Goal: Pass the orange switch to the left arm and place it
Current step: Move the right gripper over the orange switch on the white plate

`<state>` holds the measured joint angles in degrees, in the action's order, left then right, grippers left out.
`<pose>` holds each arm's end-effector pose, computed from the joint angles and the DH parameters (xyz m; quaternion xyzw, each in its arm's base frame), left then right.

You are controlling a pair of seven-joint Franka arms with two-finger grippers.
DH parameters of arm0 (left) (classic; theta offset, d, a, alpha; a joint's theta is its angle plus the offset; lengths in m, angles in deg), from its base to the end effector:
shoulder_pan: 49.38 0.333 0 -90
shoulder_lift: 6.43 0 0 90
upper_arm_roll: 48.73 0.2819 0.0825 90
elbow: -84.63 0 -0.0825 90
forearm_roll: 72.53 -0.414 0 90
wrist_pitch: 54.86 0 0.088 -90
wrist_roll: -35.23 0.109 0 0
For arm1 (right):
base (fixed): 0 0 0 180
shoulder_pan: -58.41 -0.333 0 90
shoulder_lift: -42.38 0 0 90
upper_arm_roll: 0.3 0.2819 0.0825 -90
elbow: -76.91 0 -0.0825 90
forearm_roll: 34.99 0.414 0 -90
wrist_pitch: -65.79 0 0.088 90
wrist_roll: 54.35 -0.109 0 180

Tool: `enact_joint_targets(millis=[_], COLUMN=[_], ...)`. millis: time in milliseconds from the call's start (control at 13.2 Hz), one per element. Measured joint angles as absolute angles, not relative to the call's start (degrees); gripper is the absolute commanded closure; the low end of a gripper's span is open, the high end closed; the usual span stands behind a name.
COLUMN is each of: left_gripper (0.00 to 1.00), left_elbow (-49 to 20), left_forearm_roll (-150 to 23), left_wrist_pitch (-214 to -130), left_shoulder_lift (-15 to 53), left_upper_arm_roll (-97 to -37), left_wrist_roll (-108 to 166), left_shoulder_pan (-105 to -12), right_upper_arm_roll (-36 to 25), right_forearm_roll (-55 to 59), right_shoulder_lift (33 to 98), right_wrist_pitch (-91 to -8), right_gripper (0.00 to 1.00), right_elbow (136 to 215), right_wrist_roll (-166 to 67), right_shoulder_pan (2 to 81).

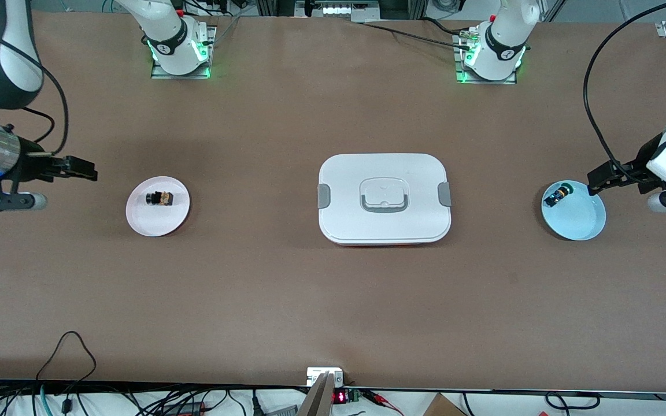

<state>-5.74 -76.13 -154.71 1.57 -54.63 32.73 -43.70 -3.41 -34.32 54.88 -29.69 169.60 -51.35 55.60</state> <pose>0.6332 0.0066 0.5159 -0.9995 -0.0155 -0.0139 0.0236 0.6310 -0.0001 0.4394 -0.9962 -0.0226 0.0844 0.0023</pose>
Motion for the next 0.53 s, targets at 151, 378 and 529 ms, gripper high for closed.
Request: enact_joint_targets(millis=[151,378,529], left_gripper=[0.00,0.00,0.00], left_elbow=[-5.7,-5.7,-5.7], left_forearm_roll=[-76.1,-76.1,-76.1], left_wrist_pitch=[-154.7,-154.7,-154.7], left_shoulder_lift=[1.6,1.6,1.6], left_upper_arm_roll=[-54.6,-54.6,-54.6], left_wrist_roll=[32.7,32.7,32.7], left_shoulder_pan=[-43.7,-43.7,-43.7], right_upper_arm_roll=[-3.4,-3.4,-3.4], right_forearm_roll=[-34.3,-34.4,-34.4], right_shoulder_lift=[56.4,57.9,58.3], right_wrist_pitch=[-31.0,-34.0,-37.5], right_gripper=[0.00,0.00,0.00], right_elbow=[169.6,170.5,173.4], right_wrist_roll=[-51.4,-51.3,-51.3], right_shoulder_pan=[54.9,54.2,54.1])
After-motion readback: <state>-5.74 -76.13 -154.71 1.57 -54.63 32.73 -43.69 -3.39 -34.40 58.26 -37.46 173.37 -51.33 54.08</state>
